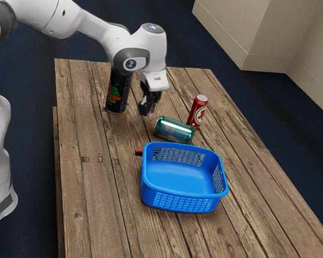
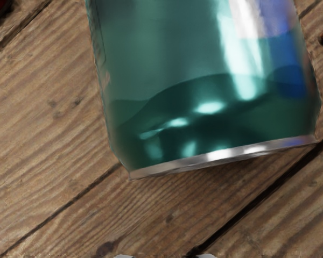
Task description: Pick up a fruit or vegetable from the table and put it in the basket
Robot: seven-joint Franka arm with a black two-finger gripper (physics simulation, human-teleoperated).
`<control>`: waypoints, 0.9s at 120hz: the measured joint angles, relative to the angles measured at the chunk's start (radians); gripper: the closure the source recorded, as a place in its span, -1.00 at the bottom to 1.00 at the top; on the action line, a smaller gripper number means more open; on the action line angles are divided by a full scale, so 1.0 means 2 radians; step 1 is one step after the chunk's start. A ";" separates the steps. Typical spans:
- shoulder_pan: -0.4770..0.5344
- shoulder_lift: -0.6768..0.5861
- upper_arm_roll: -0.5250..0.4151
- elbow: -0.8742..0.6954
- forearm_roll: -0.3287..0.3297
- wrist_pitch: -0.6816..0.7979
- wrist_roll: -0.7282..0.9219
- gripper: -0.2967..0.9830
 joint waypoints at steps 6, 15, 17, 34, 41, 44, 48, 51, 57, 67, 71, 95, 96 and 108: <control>-0.010 -0.022 -0.002 0.020 0.015 -0.013 -0.002 0.37; -0.048 -0.048 -0.018 0.050 0.040 -0.031 -0.009 0.37; -0.052 -0.049 -0.029 0.060 0.044 -0.036 -0.011 0.37; -0.058 0.016 -0.156 0.165 0.060 -0.068 -0.030 0.37; -0.060 0.041 -0.197 0.179 0.065 -0.077 -0.042 0.37; -0.064 0.044 -0.210 0.176 0.066 -0.079 -0.049 0.37; -0.070 0.045 -0.220 0.166 0.068 -0.083 -0.059 0.37; -0.074 0.043 -0.225 0.155 0.069 -0.085 -0.067 0.36; -0.076 0.043 -0.229 0.137 0.070 -0.084 -0.081 0.36; -0.070 0.047 -0.230 0.120 0.071 -0.079 -0.103 0.36; -0.067 0.050 -0.230 0.117 0.071 -0.076 -0.111 0.36; -0.055 0.061 -0.229 0.115 0.071 -0.059 -0.144 -0.11; -0.055 0.061 -0.229 0.115 0.071 -0.058 -0.145 -0.13; -0.053 0.062 -0.228 0.116 0.073 -0.053 -0.157 -0.34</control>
